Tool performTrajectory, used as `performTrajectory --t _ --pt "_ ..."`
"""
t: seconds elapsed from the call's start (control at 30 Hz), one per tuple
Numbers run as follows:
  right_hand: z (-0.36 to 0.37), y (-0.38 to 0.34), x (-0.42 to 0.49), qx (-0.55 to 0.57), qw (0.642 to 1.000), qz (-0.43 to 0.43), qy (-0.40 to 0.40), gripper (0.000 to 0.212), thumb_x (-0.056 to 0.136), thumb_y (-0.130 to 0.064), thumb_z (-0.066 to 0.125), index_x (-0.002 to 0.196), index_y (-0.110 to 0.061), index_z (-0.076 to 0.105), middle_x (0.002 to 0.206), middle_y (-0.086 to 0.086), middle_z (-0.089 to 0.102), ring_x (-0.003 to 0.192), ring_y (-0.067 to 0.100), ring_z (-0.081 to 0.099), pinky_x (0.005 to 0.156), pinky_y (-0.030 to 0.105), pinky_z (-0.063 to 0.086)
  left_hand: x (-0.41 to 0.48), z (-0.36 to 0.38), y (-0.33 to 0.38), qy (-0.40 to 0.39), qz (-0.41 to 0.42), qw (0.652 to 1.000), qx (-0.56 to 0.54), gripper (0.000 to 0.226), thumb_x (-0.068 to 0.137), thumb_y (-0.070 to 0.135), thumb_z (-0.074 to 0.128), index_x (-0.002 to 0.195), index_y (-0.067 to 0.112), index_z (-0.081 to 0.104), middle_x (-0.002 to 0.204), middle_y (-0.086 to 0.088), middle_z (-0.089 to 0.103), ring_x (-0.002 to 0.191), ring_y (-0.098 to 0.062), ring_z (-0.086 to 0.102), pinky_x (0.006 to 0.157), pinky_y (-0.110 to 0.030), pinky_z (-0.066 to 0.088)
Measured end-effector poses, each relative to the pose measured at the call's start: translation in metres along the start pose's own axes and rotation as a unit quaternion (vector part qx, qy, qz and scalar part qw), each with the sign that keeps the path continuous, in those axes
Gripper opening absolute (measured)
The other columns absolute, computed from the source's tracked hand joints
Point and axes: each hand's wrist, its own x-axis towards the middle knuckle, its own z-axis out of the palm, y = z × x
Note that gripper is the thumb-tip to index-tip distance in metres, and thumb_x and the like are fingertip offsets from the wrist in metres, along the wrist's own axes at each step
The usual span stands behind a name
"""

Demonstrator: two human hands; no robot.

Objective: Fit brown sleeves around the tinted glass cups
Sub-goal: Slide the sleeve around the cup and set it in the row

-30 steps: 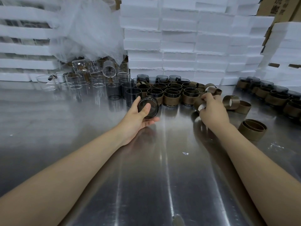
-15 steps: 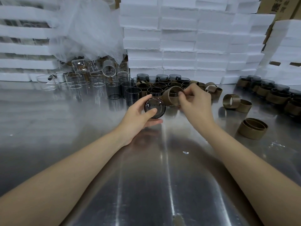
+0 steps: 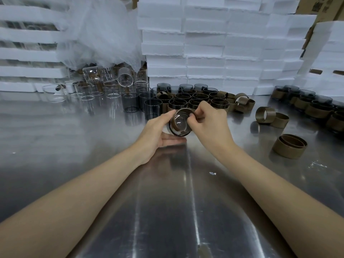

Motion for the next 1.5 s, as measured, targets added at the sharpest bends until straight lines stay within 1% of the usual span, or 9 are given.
performTrajectory --t 0.17,0.33,0.47,0.67,0.83,0.97,1.1,1.4,1.5 --pt "-0.002 -0.003 0.002 -0.003 1.000 0.002 -0.011 0.023 0.084 -0.010 0.061 0.069 -0.013 0.045 0.059 0.008 0.055 0.053 0.018 0.043 0.055 0.032 0.039 -0.002 0.000 -0.005 -0.029 0.034 0.998 0.044 0.038 0.096 0.011 0.059 0.134 0.016 0.059 0.124 -0.011 0.067 0.106 -0.031 0.069 0.086 -0.042 0.058" --pt "-0.002 -0.002 0.004 0.027 0.999 0.028 -0.025 0.014 0.082 -0.011 0.068 0.071 -0.016 0.060 0.066 -0.002 0.067 0.065 0.015 0.063 0.066 0.033 0.054 -0.002 -0.001 -0.004 -0.025 0.037 0.998 0.047 0.039 0.094 0.000 0.050 0.124 0.019 0.066 0.121 -0.010 0.068 0.108 -0.028 0.068 0.084 -0.039 0.059" --pt "-0.004 0.002 0.008 0.045 0.998 0.030 -0.044 0.024 0.082 -0.010 0.070 0.066 -0.027 0.061 0.066 -0.011 0.067 0.066 0.009 0.066 0.070 0.028 0.055 -0.001 0.001 0.000 -0.013 0.033 0.997 0.068 0.044 0.092 -0.004 0.046 0.125 0.017 0.065 0.121 -0.009 0.068 0.106 -0.027 0.069 0.083 -0.038 0.059" --pt "-0.008 0.005 0.012 0.050 0.997 0.014 -0.060 0.015 0.083 -0.008 0.070 0.075 -0.021 0.070 0.067 -0.003 0.071 0.062 0.006 0.065 0.067 0.025 0.055 0.000 0.004 0.005 0.003 0.018 0.996 0.089 0.052 0.094 -0.007 0.042 0.142 0.010 0.050 0.130 -0.012 0.062 0.101 -0.027 0.071 0.080 -0.036 0.061" --pt "-0.008 0.011 0.012 0.049 0.998 0.009 -0.048 0.012 0.082 -0.009 0.072 0.078 -0.019 0.075 0.067 -0.007 0.070 0.062 0.002 0.062 0.062 0.012 0.047 0.000 0.006 0.004 -0.002 0.028 0.996 0.089 0.048 0.096 -0.008 0.044 0.138 0.013 0.053 0.129 -0.010 0.062 0.101 -0.028 0.070 0.078 -0.034 0.061" --pt "-0.008 0.017 0.012 0.075 0.996 0.012 -0.037 0.010 0.083 -0.009 0.071 0.083 -0.017 0.078 0.072 -0.009 0.073 0.070 0.010 0.067 0.069 0.022 0.052 0.002 0.007 0.002 0.005 0.029 0.997 0.075 0.047 0.095 -0.008 0.047 0.137 0.014 0.053 0.128 -0.009 0.063 0.096 -0.028 0.072 0.074 -0.030 0.061" --pt "-0.002 0.021 0.011 0.102 0.995 -0.004 -0.021 0.010 0.083 -0.009 0.073 0.089 -0.015 0.079 0.073 -0.021 0.068 0.070 -0.005 0.064 0.072 0.014 0.050 0.003 0.006 0.002 0.019 0.028 0.998 0.061 0.046 0.094 -0.008 0.049 0.134 0.014 0.056 0.127 -0.009 0.065 0.091 -0.028 0.073 0.067 -0.025 0.059" --pt "0.000 0.033 0.010 0.013 0.986 -0.168 -0.014 0.017 0.088 -0.006 0.067 0.103 -0.001 0.074 0.092 0.007 0.075 0.087 -0.003 0.061 0.076 0.002 0.043 0.001 0.005 0.003 0.033 0.021 0.999 0.032 0.051 0.091 -0.011 0.050 0.138 0.009 0.053 0.126 -0.010 0.065 0.088 -0.029 0.073 0.065 -0.025 0.059" --pt "0.001 0.031 0.012 0.029 0.989 -0.141 -0.037 0.016 0.091 -0.011 0.064 0.103 -0.007 0.075 0.089 0.003 0.076 0.080 0.006 0.067 0.073 0.017 0.051 0.002 0.001 0.003 0.026 0.014 0.999 0.023 0.046 0.091 -0.010 0.053 0.134 0.010 0.057 0.123 -0.012 0.066 0.085 -0.034 0.074 0.070 -0.029 0.061"
